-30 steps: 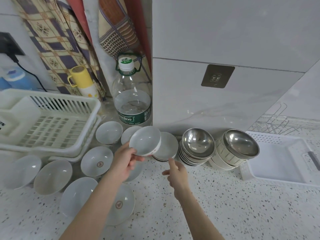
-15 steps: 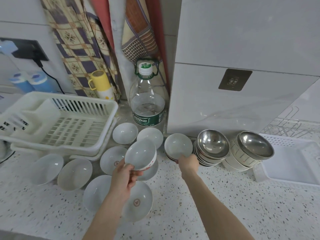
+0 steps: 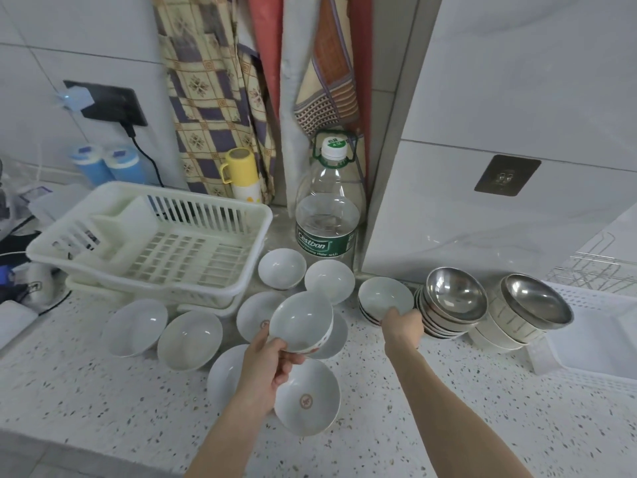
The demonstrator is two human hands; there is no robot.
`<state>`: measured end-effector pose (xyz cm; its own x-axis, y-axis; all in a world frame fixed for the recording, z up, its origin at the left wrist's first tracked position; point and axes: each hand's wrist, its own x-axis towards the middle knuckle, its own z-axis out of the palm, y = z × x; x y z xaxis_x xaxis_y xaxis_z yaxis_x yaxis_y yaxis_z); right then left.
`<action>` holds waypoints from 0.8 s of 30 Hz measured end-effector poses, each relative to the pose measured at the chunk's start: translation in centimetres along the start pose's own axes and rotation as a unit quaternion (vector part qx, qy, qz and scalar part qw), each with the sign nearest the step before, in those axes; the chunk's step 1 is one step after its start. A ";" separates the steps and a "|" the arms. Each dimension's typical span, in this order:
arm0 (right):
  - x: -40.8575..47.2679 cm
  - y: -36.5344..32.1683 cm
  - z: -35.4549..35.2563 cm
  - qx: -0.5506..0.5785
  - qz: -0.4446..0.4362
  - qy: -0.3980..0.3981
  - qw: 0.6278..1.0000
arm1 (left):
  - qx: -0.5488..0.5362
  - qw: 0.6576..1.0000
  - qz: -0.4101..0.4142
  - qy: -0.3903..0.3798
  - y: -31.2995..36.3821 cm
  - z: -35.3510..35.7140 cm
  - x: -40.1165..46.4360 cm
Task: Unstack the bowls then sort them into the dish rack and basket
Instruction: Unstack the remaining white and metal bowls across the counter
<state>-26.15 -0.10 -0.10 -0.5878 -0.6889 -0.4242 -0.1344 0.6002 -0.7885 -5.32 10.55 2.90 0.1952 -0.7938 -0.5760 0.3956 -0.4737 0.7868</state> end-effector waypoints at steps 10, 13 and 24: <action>-3.1 0.6 -1.7 0.105 -0.065 -0.009 0.992 | -0.013 0.999 0.011 -0.027 0.3 -1.4 -0.1; -5.6 2.6 -3.4 0.126 -0.073 -0.022 0.989 | -0.005 1.000 0.006 -0.029 -0.2 -1.8 0.0; -9.3 11.4 -6.2 0.095 -0.047 -0.026 0.994 | 0.026 0.999 -0.021 -0.039 -2.1 -1.0 -0.9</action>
<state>-27.18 15.68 -2.33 -0.5377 -0.7611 -0.3628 -0.0312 0.4480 -0.8935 -5.43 12.69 1.54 0.1093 -0.7993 -0.5909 0.3549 -0.5239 0.7743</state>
